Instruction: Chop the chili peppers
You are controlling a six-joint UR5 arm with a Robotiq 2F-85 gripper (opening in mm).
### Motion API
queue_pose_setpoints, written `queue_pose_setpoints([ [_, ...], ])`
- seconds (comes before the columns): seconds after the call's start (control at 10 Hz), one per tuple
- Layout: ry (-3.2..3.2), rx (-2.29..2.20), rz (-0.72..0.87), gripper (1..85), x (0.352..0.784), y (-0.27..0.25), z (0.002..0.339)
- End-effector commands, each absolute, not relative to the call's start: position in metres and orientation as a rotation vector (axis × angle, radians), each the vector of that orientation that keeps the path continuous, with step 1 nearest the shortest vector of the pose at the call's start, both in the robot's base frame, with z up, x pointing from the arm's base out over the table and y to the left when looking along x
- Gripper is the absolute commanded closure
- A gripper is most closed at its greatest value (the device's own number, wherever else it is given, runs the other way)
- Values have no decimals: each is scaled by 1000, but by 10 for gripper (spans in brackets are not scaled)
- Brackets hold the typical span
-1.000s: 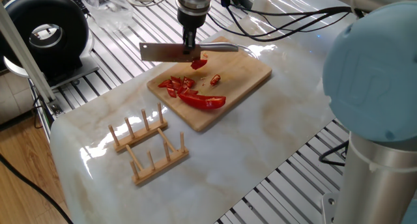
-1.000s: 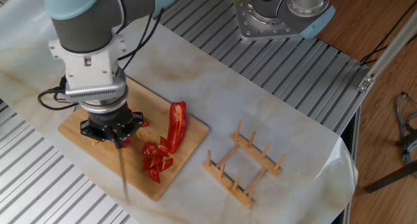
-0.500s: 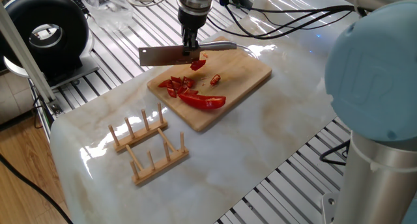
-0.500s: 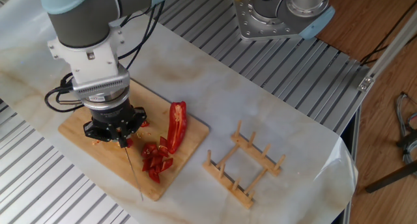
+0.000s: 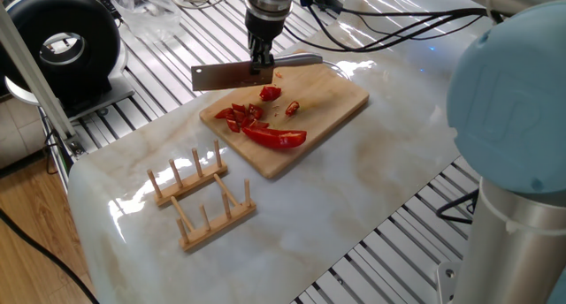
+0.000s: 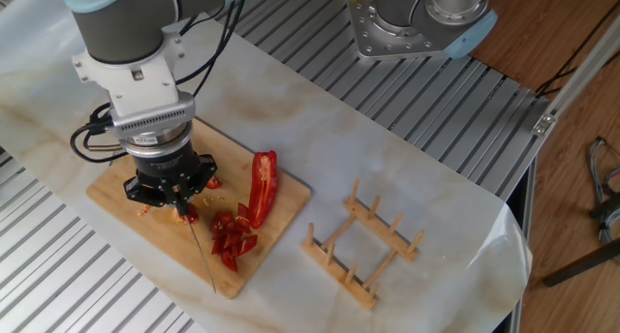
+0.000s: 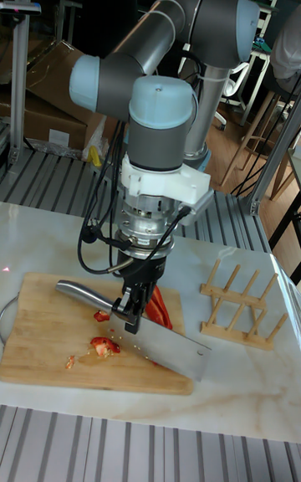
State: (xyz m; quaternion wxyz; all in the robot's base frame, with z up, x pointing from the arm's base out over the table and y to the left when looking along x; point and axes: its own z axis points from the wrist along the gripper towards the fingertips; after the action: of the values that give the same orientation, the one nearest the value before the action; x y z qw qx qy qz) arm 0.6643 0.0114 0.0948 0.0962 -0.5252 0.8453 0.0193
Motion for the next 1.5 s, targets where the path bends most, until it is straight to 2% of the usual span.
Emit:
queue_pose_setpoints([
  [0.0,2513,-1492,75,843,667,16,102],
  [0.3,2561,-1418,-23,843,676,-5,109],
  [0.9,2490,-1504,-46,843,683,-4,108],
  [1.4,2411,-1615,-80,843,673,-2,125],
])
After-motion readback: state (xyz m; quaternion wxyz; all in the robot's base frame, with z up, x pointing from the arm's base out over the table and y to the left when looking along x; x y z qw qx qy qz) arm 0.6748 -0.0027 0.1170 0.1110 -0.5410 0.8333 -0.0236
